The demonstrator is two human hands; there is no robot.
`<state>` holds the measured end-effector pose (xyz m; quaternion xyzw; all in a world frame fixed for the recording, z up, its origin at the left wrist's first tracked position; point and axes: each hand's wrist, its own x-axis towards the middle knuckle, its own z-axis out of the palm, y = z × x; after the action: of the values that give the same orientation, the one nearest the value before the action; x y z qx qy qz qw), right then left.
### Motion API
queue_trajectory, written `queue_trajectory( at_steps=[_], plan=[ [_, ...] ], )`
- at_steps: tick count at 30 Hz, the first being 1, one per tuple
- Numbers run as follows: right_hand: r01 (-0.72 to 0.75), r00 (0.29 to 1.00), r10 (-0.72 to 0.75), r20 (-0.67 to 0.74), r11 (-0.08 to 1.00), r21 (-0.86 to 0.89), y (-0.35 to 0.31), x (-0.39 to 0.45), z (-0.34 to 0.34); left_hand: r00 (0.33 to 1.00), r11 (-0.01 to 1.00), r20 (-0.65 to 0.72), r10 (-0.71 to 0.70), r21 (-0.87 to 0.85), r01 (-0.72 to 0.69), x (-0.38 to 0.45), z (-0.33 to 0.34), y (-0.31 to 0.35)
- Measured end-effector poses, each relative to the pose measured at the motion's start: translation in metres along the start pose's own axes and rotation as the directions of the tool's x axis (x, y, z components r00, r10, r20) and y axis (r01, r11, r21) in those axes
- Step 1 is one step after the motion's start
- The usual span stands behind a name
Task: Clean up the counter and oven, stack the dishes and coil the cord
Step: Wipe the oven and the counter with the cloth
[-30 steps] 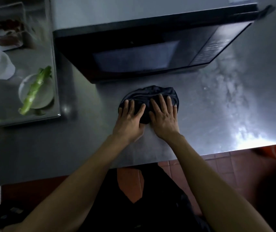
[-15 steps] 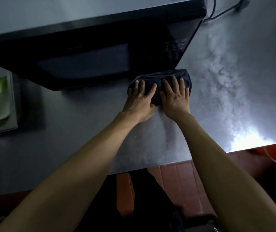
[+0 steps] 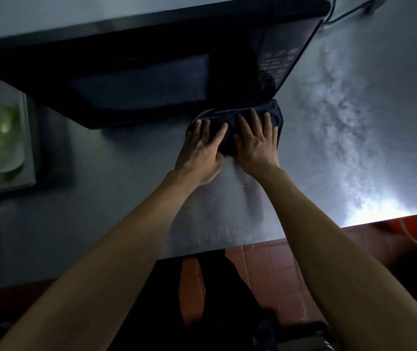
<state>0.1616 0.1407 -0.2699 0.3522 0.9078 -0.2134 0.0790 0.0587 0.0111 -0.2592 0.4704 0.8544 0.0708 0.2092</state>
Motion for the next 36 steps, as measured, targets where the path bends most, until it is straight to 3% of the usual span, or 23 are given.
queue_trajectory(
  at_steps=[14, 20, 27, 36],
  plan=[
    [0.178, 0.979, -0.169, 0.116, 0.982, -0.065, -0.173, -0.006, 0.061, 0.984, 0.993, -0.141, -0.112, 0.011, 0.115, -0.092, -0.026, -0.167],
    [0.22, 0.966, -0.209, 0.15, 0.973, -0.063, -0.223, -0.028, 0.08, 0.987, 0.989, -0.073, -0.145, -0.029, 0.143, -0.138, -0.024, -0.21],
    [0.229, 0.961, -0.212, 0.179, 0.97, -0.08, -0.228, -0.085, 0.092, 0.991, 0.992, -0.072, -0.114, -0.055, 0.11, -0.196, -0.008, -0.209],
    [0.21, 0.969, -0.192, 0.153, 0.971, -0.11, -0.166, -0.163, 0.081, 1.0, 1.0, -0.016, 0.016, -0.005, -0.016, -0.23, 0.019, -0.141]
  ],
)
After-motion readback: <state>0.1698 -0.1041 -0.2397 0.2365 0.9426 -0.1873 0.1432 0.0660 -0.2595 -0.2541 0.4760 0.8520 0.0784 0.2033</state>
